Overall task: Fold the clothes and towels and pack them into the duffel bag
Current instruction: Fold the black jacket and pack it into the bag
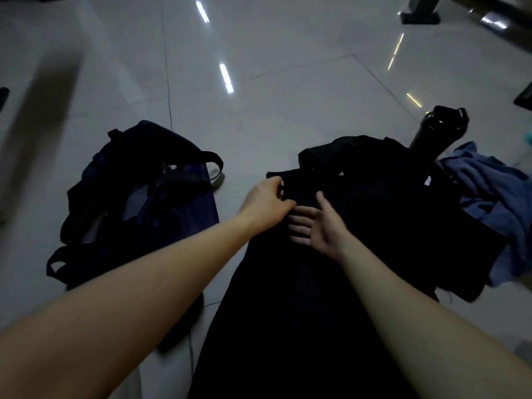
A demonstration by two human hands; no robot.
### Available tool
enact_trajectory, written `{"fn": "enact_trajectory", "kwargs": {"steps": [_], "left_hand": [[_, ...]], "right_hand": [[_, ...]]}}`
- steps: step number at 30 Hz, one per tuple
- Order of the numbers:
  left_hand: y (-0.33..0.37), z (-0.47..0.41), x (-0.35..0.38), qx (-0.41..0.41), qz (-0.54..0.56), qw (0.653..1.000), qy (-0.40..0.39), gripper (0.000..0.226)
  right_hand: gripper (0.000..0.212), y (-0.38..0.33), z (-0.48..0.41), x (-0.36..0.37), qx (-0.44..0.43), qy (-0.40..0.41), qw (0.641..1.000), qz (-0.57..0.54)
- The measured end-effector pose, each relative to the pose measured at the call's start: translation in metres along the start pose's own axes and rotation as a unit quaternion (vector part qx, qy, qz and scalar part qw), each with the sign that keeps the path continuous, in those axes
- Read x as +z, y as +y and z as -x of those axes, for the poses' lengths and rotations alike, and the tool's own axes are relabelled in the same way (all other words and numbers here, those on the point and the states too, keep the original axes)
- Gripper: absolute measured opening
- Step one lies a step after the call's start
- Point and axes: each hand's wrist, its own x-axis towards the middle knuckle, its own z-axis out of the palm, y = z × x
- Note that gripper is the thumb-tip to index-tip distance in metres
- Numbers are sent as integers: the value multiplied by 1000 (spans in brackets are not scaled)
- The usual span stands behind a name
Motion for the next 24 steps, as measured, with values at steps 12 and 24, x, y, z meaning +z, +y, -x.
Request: {"fn": "enact_trajectory", "kwargs": {"steps": [12,24], "left_hand": [[-80,60,24,-137,-229,960,-80,61],[-119,187,64,-167,-285,922,-202,63]], "right_hand": [[52,-8,-15,-22,-68,157,985,18],[21,-34,20,-21,-120,293,925,211]]}}
